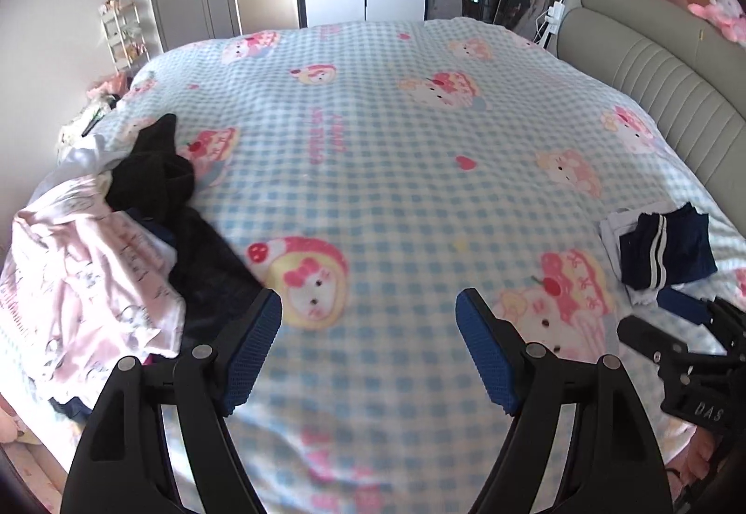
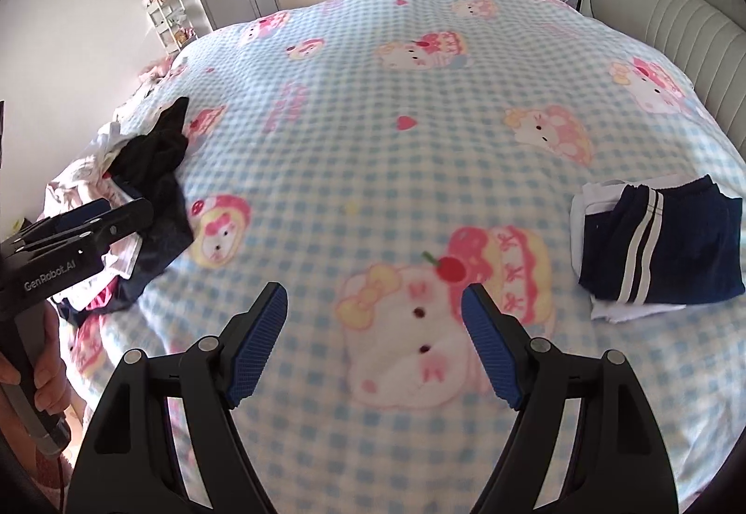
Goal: Fold clothes
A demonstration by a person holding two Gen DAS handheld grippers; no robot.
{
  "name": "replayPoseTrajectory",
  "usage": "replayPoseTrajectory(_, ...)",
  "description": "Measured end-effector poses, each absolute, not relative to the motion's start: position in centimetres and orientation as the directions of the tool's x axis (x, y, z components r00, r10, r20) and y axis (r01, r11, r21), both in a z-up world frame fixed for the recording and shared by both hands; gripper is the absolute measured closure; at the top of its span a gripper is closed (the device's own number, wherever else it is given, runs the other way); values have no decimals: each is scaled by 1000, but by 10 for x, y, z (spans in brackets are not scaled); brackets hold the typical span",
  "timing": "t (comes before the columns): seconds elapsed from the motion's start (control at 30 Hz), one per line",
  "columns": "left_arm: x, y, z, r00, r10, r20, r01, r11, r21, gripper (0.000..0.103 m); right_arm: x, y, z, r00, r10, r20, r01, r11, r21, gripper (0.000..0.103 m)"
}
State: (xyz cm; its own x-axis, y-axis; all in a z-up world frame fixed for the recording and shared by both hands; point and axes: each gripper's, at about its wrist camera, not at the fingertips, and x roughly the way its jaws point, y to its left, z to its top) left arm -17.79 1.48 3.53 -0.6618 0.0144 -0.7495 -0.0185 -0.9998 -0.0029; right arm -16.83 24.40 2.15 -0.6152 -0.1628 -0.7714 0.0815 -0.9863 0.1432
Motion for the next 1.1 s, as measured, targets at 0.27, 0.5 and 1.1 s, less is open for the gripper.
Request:
replayPoseTrajectory(0.27,-78,-14,32,-709,30,-704,1,-999,-44,21,-101,209,38,-661,-139,-738,78,-990,117,12)
replayPoseTrajectory(0.5,-21,-10,20,-710,42,-703,-4,-998,-56,20,-45,197,27,-643,-177,-745,68,-982,175,12)
replayPoseTrajectory(1.1,17,19,21,-697,54,-715,-29,-998,-48,14,16,206,10,-656,-78,-751,32,-997,76,12)
